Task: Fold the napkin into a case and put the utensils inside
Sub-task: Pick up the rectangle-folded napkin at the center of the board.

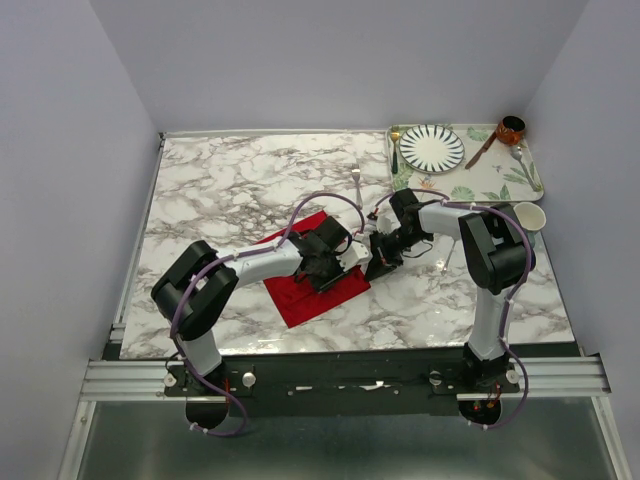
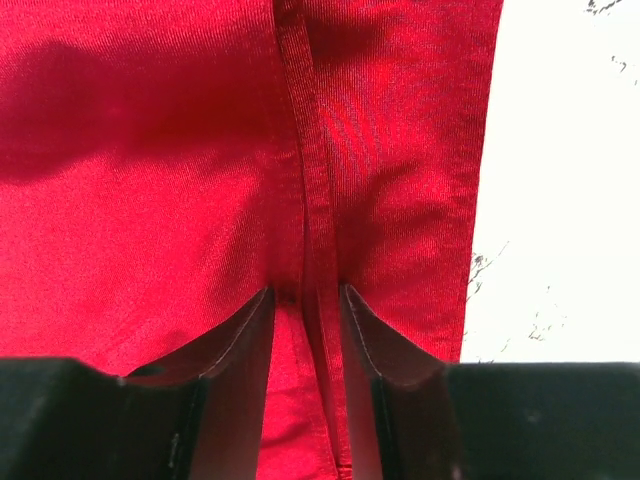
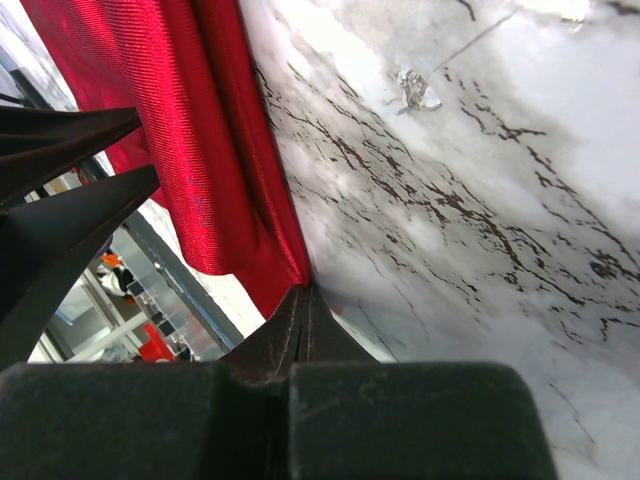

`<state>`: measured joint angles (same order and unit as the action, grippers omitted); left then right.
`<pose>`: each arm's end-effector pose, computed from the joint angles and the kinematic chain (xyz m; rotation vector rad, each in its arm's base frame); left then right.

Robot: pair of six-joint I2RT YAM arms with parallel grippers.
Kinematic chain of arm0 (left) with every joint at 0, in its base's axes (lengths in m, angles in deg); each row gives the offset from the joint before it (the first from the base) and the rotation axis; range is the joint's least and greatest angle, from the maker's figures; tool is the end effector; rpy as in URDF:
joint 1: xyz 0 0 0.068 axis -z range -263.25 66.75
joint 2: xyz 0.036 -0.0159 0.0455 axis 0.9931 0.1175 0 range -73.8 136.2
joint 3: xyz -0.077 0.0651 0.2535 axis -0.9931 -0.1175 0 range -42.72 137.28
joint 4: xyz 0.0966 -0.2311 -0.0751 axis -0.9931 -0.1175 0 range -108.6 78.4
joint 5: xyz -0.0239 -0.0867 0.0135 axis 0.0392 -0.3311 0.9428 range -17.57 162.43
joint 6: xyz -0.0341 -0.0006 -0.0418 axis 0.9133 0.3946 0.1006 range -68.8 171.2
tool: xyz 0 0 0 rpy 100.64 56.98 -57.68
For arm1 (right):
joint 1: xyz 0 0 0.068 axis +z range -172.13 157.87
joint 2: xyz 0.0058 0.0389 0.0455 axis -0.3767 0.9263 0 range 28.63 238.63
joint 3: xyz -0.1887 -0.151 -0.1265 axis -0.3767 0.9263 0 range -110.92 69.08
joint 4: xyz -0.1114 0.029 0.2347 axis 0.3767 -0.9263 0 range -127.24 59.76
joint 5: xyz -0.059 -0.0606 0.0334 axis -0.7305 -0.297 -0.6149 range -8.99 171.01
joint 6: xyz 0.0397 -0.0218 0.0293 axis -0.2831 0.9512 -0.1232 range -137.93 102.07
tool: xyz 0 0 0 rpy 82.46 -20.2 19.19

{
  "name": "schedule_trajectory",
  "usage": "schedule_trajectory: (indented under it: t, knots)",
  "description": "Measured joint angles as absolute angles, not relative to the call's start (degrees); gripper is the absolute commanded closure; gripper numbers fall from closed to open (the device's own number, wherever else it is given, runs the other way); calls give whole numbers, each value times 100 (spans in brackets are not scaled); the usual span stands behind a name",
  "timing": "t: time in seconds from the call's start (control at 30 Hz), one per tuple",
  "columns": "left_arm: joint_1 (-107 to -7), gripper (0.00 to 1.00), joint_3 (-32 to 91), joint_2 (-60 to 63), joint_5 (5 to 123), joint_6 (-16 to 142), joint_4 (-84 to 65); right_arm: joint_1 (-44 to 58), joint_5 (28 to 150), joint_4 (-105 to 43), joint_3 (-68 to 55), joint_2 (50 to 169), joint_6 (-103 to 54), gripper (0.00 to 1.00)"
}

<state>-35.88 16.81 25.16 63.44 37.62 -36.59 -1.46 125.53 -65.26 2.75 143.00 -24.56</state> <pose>0.2231 -0.2507 0.1665 1.4285 2.3314 -0.3861 0.3180 0.1466 0.1132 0.4170 -2.8096 -1.1699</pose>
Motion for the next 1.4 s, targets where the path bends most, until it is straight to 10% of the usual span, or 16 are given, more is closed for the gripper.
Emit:
schedule_trajectory:
  t: [0.7,1.4]
  knots:
    - [-3610,65,1759,2507,6493,3554,-3779,-146,12561,-6526,275,14306,-2458,99]
    - [-3636,99,2035,2378,6208,3491,-4247,-146,12566,-6526,275,14311,-2465,99]
